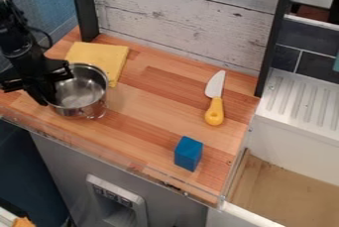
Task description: Moved the silver pot between the cloth and knife
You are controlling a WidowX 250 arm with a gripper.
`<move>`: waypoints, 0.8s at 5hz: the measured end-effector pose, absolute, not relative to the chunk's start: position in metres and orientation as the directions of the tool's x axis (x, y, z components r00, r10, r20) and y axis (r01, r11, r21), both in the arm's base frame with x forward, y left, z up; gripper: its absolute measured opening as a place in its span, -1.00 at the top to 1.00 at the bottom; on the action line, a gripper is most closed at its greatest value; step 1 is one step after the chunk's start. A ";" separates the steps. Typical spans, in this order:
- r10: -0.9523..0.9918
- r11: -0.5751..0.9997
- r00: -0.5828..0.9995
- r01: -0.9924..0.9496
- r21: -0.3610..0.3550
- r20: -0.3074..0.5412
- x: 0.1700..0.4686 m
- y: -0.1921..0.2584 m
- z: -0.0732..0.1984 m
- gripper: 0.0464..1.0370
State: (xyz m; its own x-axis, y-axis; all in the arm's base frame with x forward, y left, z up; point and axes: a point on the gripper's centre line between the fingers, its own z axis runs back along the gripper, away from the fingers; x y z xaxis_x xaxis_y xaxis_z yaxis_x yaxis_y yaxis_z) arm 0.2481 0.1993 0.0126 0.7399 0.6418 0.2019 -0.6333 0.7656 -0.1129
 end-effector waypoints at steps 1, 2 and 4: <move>0.652 0.758 0.730 -0.625 -0.187 0.205 0.254 0.189 0.031 0.95; 0.660 0.749 0.721 -0.611 -0.256 0.209 0.268 0.179 0.045 0.95; 0.631 0.771 0.743 -0.566 -0.293 0.225 0.317 0.156 0.051 0.95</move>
